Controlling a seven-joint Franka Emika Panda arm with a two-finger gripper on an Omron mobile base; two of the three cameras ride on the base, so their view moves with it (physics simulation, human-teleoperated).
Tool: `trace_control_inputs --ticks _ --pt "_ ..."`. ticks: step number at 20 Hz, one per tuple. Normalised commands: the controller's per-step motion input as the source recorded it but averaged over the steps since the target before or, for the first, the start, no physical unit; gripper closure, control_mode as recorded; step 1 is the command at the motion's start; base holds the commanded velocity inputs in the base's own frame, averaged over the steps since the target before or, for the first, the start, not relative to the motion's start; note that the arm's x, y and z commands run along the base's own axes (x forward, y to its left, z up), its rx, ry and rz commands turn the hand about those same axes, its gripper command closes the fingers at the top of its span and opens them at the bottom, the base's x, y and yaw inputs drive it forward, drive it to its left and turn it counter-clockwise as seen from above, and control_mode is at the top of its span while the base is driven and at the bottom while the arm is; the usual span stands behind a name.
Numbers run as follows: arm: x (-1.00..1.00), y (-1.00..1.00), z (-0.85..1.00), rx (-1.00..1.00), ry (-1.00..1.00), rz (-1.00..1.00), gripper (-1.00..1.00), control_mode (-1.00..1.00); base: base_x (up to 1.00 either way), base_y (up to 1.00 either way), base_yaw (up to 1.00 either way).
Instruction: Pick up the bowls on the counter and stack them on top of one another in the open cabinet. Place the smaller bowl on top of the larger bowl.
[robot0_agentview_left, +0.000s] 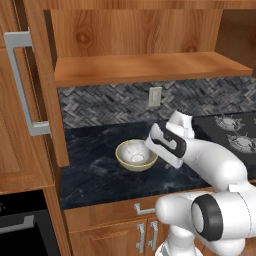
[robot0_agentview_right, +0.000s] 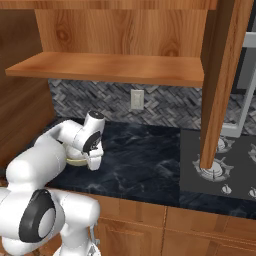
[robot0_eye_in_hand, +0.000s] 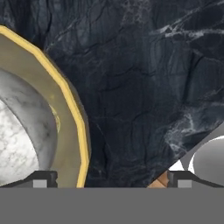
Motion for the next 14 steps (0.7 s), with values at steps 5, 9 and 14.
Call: trace_control_inputs --ticks 5,9,14 --pt "0.0 -0.04 -0.12 0.0 0.1 0.0 -1.0 -1.0 0.0 0.0 0.0" --pt "0.05 0.0 -0.12 0.0 0.11 0.0 -1.0 -1.0 0.0 0.0 0.0" --pt "0.11 0.0 -0.09 0.0 0.09 0.0 -1.0 -1.0 0.0 0.0 0.0"
